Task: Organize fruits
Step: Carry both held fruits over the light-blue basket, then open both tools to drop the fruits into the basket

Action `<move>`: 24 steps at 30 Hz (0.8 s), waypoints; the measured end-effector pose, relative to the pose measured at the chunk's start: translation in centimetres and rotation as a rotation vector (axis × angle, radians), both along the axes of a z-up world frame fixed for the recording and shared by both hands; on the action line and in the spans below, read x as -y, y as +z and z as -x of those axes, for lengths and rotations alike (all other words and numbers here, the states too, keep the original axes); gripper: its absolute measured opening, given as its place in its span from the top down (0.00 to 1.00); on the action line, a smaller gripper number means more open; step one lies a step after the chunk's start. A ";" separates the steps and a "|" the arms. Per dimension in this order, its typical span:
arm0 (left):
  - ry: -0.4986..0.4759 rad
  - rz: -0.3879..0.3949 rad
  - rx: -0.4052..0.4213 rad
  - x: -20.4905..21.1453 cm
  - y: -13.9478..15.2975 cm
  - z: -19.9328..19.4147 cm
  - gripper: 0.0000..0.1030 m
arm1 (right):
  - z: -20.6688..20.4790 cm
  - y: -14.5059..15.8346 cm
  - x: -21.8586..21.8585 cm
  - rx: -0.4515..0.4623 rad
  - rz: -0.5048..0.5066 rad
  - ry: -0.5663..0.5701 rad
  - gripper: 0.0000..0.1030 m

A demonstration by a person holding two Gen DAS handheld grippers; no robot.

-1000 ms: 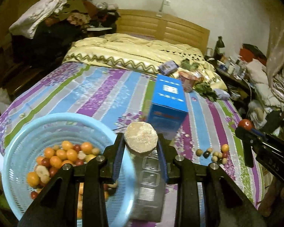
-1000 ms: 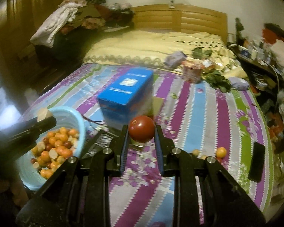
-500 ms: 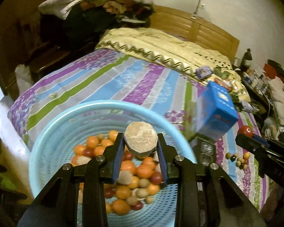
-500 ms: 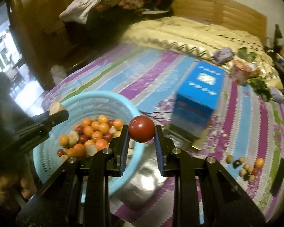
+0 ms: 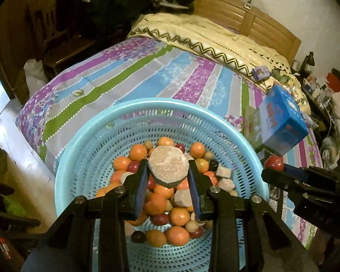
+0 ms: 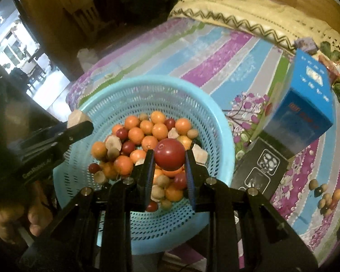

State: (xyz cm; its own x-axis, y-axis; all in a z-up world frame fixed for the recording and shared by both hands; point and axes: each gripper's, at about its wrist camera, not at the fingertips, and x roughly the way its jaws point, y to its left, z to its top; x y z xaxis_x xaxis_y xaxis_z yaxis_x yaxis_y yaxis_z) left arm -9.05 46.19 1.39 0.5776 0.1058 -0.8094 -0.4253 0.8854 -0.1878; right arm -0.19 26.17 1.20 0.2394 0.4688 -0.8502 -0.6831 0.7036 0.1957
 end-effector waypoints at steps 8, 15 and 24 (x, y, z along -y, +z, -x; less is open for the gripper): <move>-0.006 0.041 -0.055 -0.8 -1.8 0.5 0.67 | -0.5 -0.9 -0.3 -0.040 0.020 -0.010 0.74; -0.031 0.052 -0.058 -0.5 -2.1 0.4 0.67 | -0.3 -1.3 -0.8 -0.049 0.028 0.004 0.74; -0.027 0.062 -0.076 -0.9 -2.9 0.4 0.67 | -0.4 -1.3 -1.1 -0.050 0.028 0.007 0.74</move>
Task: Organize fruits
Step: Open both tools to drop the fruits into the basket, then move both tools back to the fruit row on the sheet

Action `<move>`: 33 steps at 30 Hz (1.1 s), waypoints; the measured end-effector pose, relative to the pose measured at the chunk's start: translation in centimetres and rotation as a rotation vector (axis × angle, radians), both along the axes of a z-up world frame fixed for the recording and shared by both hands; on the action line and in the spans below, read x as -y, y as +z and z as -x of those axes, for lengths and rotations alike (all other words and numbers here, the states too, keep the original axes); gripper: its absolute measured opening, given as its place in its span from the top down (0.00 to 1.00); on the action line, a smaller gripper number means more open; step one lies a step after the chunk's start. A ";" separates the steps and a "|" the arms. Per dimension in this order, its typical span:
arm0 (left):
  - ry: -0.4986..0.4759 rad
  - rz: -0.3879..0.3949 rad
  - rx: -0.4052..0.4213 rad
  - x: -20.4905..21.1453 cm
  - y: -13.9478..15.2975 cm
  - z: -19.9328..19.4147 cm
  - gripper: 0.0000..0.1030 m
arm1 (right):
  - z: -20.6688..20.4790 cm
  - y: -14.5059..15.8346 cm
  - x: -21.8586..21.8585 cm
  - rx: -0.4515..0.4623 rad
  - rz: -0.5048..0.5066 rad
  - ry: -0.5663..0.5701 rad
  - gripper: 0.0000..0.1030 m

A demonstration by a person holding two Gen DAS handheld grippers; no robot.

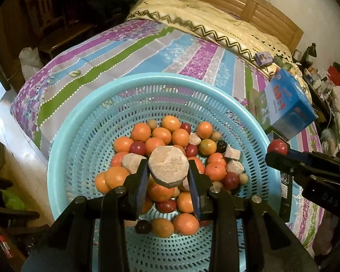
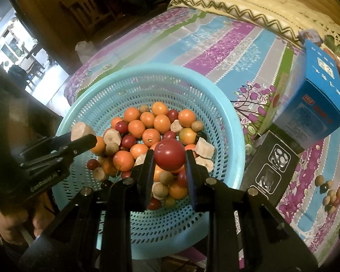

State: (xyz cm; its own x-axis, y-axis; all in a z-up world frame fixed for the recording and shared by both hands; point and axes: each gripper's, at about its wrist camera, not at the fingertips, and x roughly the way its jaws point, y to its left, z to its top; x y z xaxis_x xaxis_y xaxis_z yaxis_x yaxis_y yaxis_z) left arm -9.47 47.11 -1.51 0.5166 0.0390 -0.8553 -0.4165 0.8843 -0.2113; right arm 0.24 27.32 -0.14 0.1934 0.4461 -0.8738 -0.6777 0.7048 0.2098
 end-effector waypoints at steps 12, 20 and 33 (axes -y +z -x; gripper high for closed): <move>0.011 -0.005 -0.012 -0.4 -0.3 0.1 0.41 | -0.1 -0.1 0.0 -0.005 -0.011 0.006 0.65; 0.043 0.005 -0.006 -0.7 -0.3 0.1 0.26 | 0.0 0.3 0.1 0.004 -0.021 0.002 0.55; 0.028 -0.007 -0.006 0.2 -0.1 -0.6 0.26 | -0.1 0.3 0.5 0.008 -0.029 0.000 0.55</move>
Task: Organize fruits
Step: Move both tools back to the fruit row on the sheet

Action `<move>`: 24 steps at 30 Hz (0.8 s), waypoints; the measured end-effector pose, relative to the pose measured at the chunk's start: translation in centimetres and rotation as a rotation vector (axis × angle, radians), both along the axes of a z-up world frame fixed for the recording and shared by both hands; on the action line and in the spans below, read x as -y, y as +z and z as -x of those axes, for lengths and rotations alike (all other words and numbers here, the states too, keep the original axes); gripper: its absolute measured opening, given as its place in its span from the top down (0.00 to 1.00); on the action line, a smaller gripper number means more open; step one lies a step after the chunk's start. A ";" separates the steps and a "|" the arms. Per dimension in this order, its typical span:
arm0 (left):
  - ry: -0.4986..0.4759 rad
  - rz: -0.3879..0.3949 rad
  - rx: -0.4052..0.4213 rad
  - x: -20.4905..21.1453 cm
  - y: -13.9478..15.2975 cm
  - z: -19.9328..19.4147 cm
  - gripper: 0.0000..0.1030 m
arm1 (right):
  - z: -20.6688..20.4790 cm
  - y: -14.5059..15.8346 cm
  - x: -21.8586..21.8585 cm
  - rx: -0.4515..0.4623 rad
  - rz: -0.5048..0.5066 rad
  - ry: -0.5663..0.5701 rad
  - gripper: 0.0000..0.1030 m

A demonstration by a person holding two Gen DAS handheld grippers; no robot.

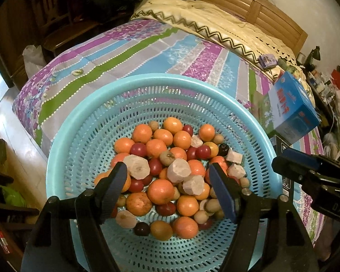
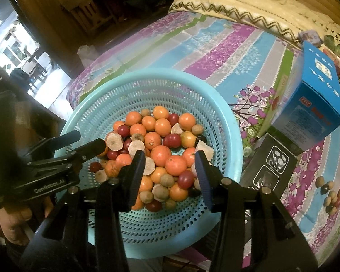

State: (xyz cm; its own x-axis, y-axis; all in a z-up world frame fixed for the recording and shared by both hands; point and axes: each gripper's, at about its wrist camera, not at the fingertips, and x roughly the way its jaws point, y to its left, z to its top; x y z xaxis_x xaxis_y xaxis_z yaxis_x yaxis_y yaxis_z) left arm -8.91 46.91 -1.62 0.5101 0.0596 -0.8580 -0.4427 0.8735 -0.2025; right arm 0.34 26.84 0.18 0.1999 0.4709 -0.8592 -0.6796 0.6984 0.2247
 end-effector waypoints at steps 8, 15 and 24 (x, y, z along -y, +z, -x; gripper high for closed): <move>-0.024 -0.045 0.052 1.9 1.1 -0.8 0.26 | 1.4 3.7 4.1 0.216 -0.117 -0.060 0.55; -0.274 -0.081 0.286 12.7 5.5 -2.8 0.26 | 3.0 3.9 16.2 0.408 -0.132 -0.305 0.36; -0.643 0.125 0.273 30.7 0.4 -10.0 0.30 | 2.3 -2.7 31.8 0.273 -0.009 -0.596 0.37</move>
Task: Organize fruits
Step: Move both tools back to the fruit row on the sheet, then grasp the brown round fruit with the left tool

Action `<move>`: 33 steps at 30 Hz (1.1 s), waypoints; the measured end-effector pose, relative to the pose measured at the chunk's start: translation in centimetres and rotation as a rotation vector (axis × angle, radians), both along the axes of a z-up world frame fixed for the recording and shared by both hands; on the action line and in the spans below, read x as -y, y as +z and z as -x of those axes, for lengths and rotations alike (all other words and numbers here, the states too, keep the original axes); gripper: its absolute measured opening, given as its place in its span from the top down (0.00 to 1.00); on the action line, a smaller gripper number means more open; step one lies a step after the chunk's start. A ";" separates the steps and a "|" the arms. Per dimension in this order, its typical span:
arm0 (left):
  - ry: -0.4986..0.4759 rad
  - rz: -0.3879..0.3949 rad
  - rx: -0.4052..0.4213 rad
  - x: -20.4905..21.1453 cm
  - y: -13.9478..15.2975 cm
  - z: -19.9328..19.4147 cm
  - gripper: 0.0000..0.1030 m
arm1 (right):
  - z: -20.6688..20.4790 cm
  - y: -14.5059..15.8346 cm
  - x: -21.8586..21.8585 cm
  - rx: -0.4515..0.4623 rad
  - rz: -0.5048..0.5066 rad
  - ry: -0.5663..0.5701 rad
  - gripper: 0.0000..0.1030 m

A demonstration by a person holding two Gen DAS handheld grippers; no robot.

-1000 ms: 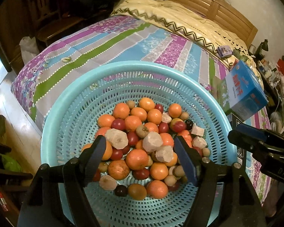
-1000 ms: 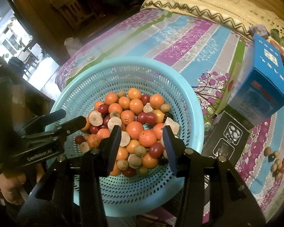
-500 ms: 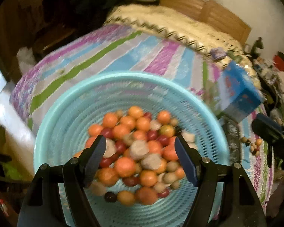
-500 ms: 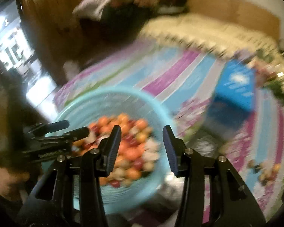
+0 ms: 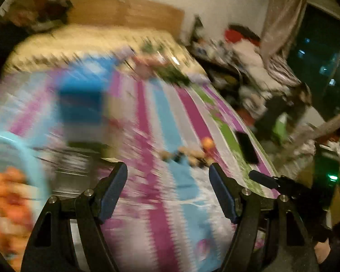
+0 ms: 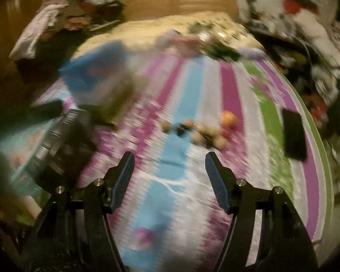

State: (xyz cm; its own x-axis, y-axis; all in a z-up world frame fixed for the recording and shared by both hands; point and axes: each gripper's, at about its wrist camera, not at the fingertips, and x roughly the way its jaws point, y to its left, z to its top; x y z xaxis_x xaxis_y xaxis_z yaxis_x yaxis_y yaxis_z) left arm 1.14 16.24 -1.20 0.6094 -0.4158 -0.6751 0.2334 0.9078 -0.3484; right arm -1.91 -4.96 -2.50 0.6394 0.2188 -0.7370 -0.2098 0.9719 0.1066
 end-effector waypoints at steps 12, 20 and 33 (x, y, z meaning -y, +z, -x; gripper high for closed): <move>-0.002 -0.082 -0.172 6.2 -13.6 -10.7 0.62 | -2.6 -5.5 7.1 -0.101 -0.055 -0.058 0.52; -0.016 -0.099 -0.118 7.2 -13.8 -12.3 0.62 | -4.4 -7.4 8.0 -0.113 -0.085 -0.051 0.53; 0.007 -0.124 -0.070 6.2 -12.2 -10.1 0.74 | -8.5 -9.0 7.2 -0.118 -0.079 0.016 0.64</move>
